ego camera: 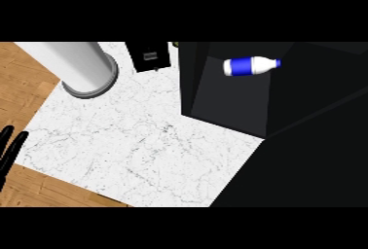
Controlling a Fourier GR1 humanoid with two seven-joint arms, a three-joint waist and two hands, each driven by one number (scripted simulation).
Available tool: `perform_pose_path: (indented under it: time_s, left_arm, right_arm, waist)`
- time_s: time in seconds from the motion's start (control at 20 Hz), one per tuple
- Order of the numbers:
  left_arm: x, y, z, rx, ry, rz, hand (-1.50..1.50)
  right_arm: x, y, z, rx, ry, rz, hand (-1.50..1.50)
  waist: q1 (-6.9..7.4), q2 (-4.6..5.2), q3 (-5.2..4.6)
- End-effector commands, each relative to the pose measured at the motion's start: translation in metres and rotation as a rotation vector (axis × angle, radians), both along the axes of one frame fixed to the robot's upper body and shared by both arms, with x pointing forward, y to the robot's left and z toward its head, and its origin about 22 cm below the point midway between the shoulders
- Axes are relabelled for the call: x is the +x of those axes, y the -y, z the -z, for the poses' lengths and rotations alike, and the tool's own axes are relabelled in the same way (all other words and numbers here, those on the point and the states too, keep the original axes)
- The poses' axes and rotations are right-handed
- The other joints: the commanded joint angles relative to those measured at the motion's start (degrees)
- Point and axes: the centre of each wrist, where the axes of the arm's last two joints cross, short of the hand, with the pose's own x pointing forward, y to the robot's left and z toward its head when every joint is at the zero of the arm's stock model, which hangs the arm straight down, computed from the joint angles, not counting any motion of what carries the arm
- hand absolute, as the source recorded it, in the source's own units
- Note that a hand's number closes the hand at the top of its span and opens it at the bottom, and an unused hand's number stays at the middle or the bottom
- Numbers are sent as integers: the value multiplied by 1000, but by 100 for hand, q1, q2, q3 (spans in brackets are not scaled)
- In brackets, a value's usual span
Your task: Pick up the bottled water, place it into the cabinet and close the cabinet
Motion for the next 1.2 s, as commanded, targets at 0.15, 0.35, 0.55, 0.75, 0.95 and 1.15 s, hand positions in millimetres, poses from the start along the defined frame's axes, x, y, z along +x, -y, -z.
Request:
perform_pose_path:
  time_s: [0.15, 0.35, 0.55, 0.75, 0.95, 1.15]
  left_arm:
    - [2, -3, -1, 4, -6, 2, -150]
    - [2, -5, 1, -2, -5, -1, -150]
    - [2, -6, 2, 1, -9, 5, -150]
    - [2, -10, 3, 1, -17, -12, -150]
    - [3, -8, 5, -8, -17, -4, -150]
    - [4, -10, 5, -12, -25, -4, -150]
  right_arm:
    - [16, -14, 2, 10, -17, 75, 150]
    - [30, -11, -1, -82, 32, 102, 150]
    - [48, -17, 0, -143, 31, 146, 150]
    - [69, -26, 1, -148, 18, 187, 150]
    - [96, -41, 3, -182, -20, 209, 150]
    - [124, -61, 4, -190, -68, 239, 150]
  waist:
    - [-49, 9, 43]
    - [6, -9, 32]
    - [-25, -40, 39]
    - [-41, -55, 53]
    - [-100, -62, 67]
    - [-167, -88, 102]
